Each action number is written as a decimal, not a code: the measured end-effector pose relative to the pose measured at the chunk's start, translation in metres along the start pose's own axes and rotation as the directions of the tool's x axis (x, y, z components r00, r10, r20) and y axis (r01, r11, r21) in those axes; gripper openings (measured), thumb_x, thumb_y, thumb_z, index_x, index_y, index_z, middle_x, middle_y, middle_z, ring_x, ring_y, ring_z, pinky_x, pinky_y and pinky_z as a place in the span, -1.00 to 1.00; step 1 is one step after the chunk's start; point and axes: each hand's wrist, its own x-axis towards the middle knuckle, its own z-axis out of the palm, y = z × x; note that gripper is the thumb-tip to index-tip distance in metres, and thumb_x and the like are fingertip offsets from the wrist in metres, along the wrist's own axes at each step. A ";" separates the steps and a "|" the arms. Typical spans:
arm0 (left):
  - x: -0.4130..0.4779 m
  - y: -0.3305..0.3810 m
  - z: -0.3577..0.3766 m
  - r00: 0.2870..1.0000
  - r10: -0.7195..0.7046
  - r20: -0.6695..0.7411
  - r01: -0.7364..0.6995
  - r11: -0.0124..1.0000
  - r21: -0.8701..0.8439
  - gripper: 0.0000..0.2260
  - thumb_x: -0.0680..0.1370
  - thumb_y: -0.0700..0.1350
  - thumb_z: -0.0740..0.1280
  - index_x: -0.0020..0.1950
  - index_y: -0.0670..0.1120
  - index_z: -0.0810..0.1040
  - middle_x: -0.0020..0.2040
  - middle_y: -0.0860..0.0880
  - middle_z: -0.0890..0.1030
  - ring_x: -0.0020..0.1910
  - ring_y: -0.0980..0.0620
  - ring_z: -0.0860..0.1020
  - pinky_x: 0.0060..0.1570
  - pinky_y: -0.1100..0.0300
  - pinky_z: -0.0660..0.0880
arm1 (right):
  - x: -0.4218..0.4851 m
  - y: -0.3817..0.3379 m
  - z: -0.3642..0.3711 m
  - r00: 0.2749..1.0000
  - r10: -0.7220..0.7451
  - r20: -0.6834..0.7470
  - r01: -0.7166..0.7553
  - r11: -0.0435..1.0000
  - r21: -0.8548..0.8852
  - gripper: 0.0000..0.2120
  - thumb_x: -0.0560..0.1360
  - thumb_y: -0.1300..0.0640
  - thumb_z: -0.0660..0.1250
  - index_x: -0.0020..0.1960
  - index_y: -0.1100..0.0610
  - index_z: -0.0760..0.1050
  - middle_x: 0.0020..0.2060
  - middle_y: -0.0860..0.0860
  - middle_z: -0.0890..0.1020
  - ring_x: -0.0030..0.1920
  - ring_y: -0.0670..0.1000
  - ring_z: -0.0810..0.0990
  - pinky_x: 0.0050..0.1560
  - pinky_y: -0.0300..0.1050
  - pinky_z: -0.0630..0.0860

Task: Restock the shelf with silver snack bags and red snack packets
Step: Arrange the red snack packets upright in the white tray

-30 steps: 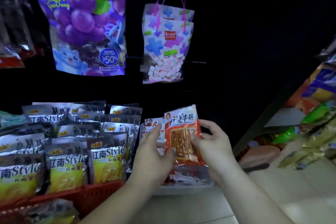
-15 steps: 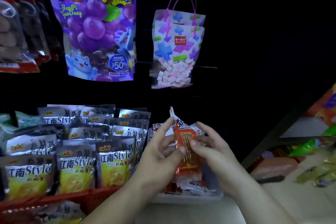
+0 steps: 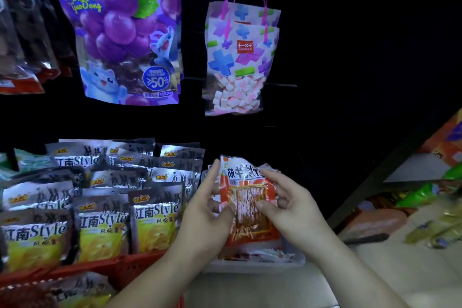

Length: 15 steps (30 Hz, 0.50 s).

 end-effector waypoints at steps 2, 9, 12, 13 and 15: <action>0.000 0.001 0.003 1.000 -0.001 0.026 0.002 0.999 -0.039 -0.27 0.63 -0.28 0.34 0.54 0.41 0.19 -0.01 0.28 0.56 -0.33 0.04 0.47 -0.35 0.15 0.44 | 0.002 0.002 0.001 0.997 -0.048 -0.068 0.044 0.998 -0.051 -0.45 0.53 0.28 0.48 0.33 -0.28 0.55 0.28 -0.12 0.63 0.31 -0.07 0.60 0.25 0.02 0.61; -0.006 -0.007 0.013 0.998 -0.013 0.065 0.019 0.995 -0.094 -0.21 0.61 -0.34 0.34 0.51 0.47 0.18 0.39 0.19 0.45 0.04 0.21 0.66 -0.02 -0.03 0.64 | -0.001 0.003 -0.007 0.999 -0.018 -0.045 0.018 1.000 -0.003 -0.62 0.61 0.10 0.38 0.28 -0.32 0.49 0.21 -0.08 0.62 0.15 -0.06 0.68 0.02 -0.02 0.70; -0.006 -0.006 0.012 0.992 0.106 0.066 -0.107 0.994 0.020 -0.20 0.62 -0.34 0.28 0.53 0.47 0.13 0.46 0.20 0.44 0.32 0.05 0.56 0.23 -0.14 0.59 | 0.001 0.000 -0.006 0.988 -0.059 -0.145 0.041 0.991 -0.125 -0.67 0.62 -0.01 0.36 0.29 -0.38 0.51 0.20 -0.11 0.59 0.13 -0.09 0.67 0.09 0.08 0.68; -0.009 -0.005 0.013 0.981 0.177 0.085 -0.185 0.977 0.105 -0.22 0.62 -0.33 0.27 0.55 0.45 0.11 0.47 0.25 0.42 0.38 0.12 0.50 0.29 -0.03 0.56 | 0.002 -0.003 -0.006 0.977 -0.086 -0.196 0.060 0.989 -0.133 -0.70 0.60 -0.06 0.37 0.28 -0.35 0.55 0.20 -0.14 0.59 0.12 -0.12 0.66 0.11 0.12 0.67; -0.015 -0.003 0.016 0.935 0.320 0.150 -0.351 0.893 0.281 -0.30 0.62 -0.28 0.27 0.58 0.34 0.17 0.41 0.30 0.44 0.32 0.25 0.51 0.25 0.19 0.54 | 0.003 -0.007 -0.004 0.974 -0.068 -0.214 0.082 0.995 0.055 -0.66 0.51 -0.12 0.43 0.28 -0.29 0.58 0.15 -0.14 0.63 0.08 -0.10 0.69 0.07 0.16 0.68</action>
